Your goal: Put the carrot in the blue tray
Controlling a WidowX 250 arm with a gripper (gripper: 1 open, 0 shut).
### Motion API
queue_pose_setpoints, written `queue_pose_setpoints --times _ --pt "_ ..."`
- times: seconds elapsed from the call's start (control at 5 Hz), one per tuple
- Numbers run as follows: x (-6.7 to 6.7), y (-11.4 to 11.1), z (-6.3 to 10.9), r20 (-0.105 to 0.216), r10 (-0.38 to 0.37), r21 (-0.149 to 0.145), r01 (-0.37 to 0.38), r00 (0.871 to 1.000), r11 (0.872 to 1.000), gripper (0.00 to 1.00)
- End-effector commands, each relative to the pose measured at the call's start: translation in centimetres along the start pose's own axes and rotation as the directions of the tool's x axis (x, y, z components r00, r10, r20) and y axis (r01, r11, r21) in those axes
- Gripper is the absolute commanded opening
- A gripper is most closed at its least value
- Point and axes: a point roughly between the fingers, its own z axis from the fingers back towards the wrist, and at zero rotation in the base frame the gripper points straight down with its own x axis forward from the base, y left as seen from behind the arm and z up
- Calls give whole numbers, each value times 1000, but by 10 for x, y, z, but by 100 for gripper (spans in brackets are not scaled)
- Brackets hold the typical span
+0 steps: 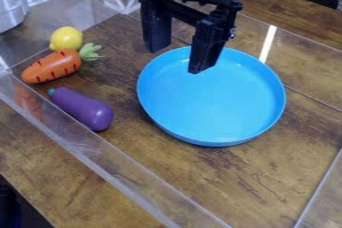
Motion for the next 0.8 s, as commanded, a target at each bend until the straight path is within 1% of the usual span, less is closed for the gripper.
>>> queue_pose_setpoints --times 0.0,0.6 --pt "0 3 -4 -14 -22 2 22 1000 1000 100" --pt "0 15 -16 -53 -81 5 81 995 997 100"
